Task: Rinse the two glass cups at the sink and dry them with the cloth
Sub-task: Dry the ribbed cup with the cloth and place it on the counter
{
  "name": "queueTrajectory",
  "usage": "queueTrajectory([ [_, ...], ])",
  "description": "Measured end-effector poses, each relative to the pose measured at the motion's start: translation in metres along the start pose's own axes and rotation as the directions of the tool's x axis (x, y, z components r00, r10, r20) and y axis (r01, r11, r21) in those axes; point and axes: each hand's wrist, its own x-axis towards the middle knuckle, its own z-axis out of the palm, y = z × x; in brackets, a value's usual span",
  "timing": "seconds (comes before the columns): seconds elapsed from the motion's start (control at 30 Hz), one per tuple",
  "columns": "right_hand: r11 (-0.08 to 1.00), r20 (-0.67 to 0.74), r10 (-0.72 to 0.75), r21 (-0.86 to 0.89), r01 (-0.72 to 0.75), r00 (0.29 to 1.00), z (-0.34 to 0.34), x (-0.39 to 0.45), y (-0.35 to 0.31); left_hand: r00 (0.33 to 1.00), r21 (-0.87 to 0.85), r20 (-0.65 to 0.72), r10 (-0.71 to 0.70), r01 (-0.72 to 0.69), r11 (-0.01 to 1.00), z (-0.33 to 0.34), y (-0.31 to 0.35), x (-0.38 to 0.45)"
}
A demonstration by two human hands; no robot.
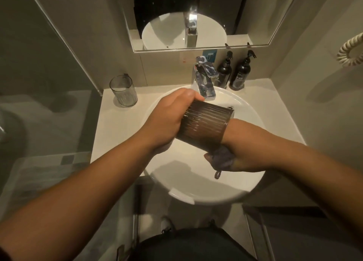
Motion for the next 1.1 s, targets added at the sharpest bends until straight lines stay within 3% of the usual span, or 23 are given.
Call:
queueTrajectory([
  [0.07,0.956,-0.014,0.154,0.254,-0.146,0.988,0.0,-0.003,-0.003,0.996,0.103,-0.009,0.093,-0.091,0.99,-0.001,-0.002,-0.002],
  [0.1,0.884,0.011,0.215,0.424,-0.199,0.977,0.0,-0.005,-0.005,0.989,0.154,-0.006,0.147,-0.144,0.977,-0.002,-0.003,-0.003],
  [0.2,0.642,-0.014,0.292,0.744,-0.185,0.956,-0.002,-0.01,-0.01,0.964,0.227,0.025,0.265,-0.264,0.938,-0.002,0.0,-0.008],
  [0.3,0.26,0.004,0.325,0.961,-0.094,0.946,0.002,-0.011,-0.017,0.933,0.247,0.067,0.353,-0.358,0.9,-0.004,-0.001,-0.011],
  [0.37,-0.036,0.033,0.294,0.999,-0.024,0.955,0.007,-0.008,-0.017,0.893,0.265,0.104,0.438,-0.449,0.853,-0.008,-0.004,-0.011],
  [0.43,-0.355,0.057,0.171,0.935,0.008,0.984,0.013,-0.005,-0.019,0.837,0.271,0.147,0.527,-0.546,0.793,-0.011,-0.009,-0.012],
  [0.47,-0.467,0.059,0.133,0.884,0.01,0.989,0.015,-0.003,-0.021,0.811,0.282,0.164,0.562,-0.585,0.761,-0.011,-0.012,-0.013],
  [0.53,-0.554,0.085,0.177,0.832,0.028,0.98,0.02,-0.003,-0.016,0.793,0.311,0.152,0.59,-0.606,0.733,-0.012,-0.023,-0.012],
  [0.57,-0.544,0.088,0.251,0.837,0.065,0.964,0.018,-0.005,-0.012,0.808,0.31,0.095,0.581,-0.579,0.754,-0.011,-0.03,-0.012],
  [0.63,-0.474,0.054,0.438,0.862,0.179,0.897,0.008,-0.012,-0.001,0.884,0.173,-0.19,0.426,-0.397,0.901,-0.01,-0.042,-0.012],
  [0.67,-0.402,0.006,0.528,0.883,0.243,0.849,0.0,-0.015,0.004,0.898,-0.025,-0.378,0.223,-0.251,0.968,-0.01,-0.042,-0.01],
  [0.7,-0.305,-0.066,0.604,0.901,0.307,0.794,-0.008,-0.019,0.008,0.874,-0.281,-0.484,-0.046,-0.105,0.954,-0.009,-0.041,-0.007],
  [0.77,-0.008,-0.226,0.728,0.942,0.337,0.648,-0.01,-0.025,0.013,0.78,-0.649,-0.409,-0.473,0.116,0.752,-0.008,-0.041,-0.005],
  [0.83,0.486,-0.478,0.702,0.863,0.135,0.528,0.001,-0.029,0.007,0.755,-0.752,-0.289,-0.589,0.201,0.628,0.0,-0.04,-0.005],
  [0.87,0.711,-0.596,0.595,0.703,-0.007,0.539,0.012,-0.029,0.004,0.767,-0.767,-0.245,-0.593,0.22,0.602,0.008,-0.039,-0.006],
  [0.93,0.939,-0.653,0.318,0.316,-0.135,0.687,0.038,-0.023,0.003,0.804,-0.767,-0.149,-0.576,0.274,0.581,0.026,-0.033,-0.011],
  [1.0,0.987,-0.636,0.158,0.086,-0.134,0.755,0.052,-0.016,0.006,0.842,-0.741,-0.052,-0.538,0.328,0.585,0.037,-0.028,-0.019],
  [1.1,0.988,-0.609,0.156,0.096,-0.122,0.778,0.044,-0.012,0.012,0.897,-0.664,-0.055,-0.438,0.295,0.687,0.037,-0.03,-0.025],
])
